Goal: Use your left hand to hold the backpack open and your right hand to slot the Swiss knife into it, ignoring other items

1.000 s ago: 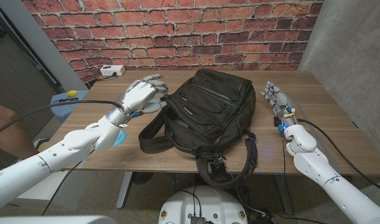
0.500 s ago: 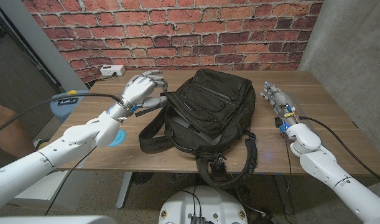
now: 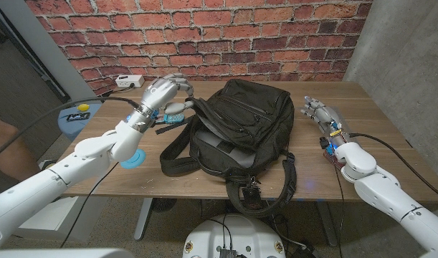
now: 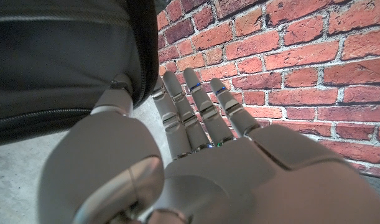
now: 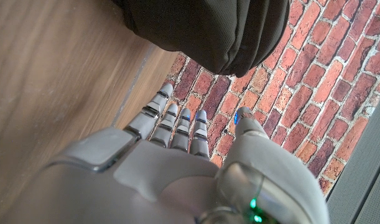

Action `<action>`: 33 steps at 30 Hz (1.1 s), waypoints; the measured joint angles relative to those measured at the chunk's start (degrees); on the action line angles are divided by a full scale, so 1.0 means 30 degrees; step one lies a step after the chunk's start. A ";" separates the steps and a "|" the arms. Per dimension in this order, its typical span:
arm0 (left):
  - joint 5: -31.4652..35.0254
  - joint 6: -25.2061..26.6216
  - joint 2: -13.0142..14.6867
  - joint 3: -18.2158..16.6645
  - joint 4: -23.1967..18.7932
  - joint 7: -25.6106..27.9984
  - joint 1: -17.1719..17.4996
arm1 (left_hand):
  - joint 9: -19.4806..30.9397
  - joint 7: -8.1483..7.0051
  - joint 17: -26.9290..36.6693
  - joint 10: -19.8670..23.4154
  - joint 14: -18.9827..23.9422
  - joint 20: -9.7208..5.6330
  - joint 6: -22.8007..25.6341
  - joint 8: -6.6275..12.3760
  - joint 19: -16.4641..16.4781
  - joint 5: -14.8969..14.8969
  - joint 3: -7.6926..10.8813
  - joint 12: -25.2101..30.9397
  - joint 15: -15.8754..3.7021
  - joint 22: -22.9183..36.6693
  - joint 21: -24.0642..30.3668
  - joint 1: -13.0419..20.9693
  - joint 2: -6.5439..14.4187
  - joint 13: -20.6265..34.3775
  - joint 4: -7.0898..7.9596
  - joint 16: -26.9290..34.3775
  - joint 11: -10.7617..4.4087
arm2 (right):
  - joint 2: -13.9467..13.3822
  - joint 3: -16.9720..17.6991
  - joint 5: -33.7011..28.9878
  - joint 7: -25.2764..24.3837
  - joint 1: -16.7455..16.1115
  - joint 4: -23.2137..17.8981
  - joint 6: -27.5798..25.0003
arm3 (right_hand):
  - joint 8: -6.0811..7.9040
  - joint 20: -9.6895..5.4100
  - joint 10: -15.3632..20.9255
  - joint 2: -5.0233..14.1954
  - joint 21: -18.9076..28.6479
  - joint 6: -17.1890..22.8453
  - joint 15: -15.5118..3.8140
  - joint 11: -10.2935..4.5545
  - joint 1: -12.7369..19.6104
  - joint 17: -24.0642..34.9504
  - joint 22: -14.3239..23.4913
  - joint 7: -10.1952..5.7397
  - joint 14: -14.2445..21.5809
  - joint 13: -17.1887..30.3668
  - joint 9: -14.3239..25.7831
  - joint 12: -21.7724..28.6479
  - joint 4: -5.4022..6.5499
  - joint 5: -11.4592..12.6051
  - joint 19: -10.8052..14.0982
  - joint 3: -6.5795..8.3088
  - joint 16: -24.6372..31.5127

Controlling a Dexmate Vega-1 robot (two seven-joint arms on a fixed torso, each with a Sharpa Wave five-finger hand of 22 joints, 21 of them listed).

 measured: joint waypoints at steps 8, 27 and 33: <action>-0.1065 -0.0212 -0.0784 -0.0273 -0.0061 -0.0903 -0.0104 | -0.0152 -0.0005 0.0000 0.0481 0.0222 -0.0072 0.0212 0.0119 0.0073 -0.0001 0.0081 0.0247 0.0152 -0.0001 0.0149 0.0132 -0.0132 0.0154 -0.0081 -0.0072 0.0003 | -0.0537 0.0279 -0.0599 -0.0768 -0.0699 -0.1067 -0.0984 | 0.0000 0.0000 0.0000 -0.0027 0.0000 0.0000 0.0000 0.0000 0.0176 0.0001 0.0000 -0.0001 -0.0001 0.0000 0.0000 0.0000 -0.0079 0.0000 0.0000 0.0080 0.0000; -0.3236 0.0448 -0.1862 -0.1039 -0.1124 -0.3043 0.0780 | -0.0013 0.0507 0.0317 0.1053 0.0619 0.0003 0.0786 0.0610 0.0144 0.0302 0.0157 0.0540 0.0347 0.0101 0.0149 0.0365 -0.0365 0.0499 -0.0157 -0.0057 0.0179 | -0.1238 0.0540 -0.1557 -0.1555 -0.1269 -0.2373 -0.2712 | 0.0000 0.0001 0.0001 -0.0102 0.0000 0.0000 0.0001 -0.0001 0.0250 0.0003 0.0000 -0.0003 -0.0001 0.0000 0.0000 0.0000 -0.0078 0.0000 -0.0002 0.0078 0.0000; -0.4109 0.0867 -0.2068 -0.1311 -0.1490 -0.3930 0.1074 | -0.0010 0.0507 0.0496 0.1116 0.0618 0.0004 0.0786 0.0635 0.0143 0.0302 0.0157 0.0614 0.0347 0.0101 0.0149 0.0387 -0.0386 0.0595 -0.0157 -0.0057 0.0247 | -0.1626 0.0620 -0.1883 -0.1791 -0.1444 -0.2925 -0.3549 | 0.0000 0.0001 0.0001 -0.0101 0.0000 0.0000 0.0001 -0.0002 0.0250 0.0004 0.0001 -0.0003 -0.0002 0.0000 0.0000 0.0000 -0.0078 0.0000 -0.0003 0.0078 0.0000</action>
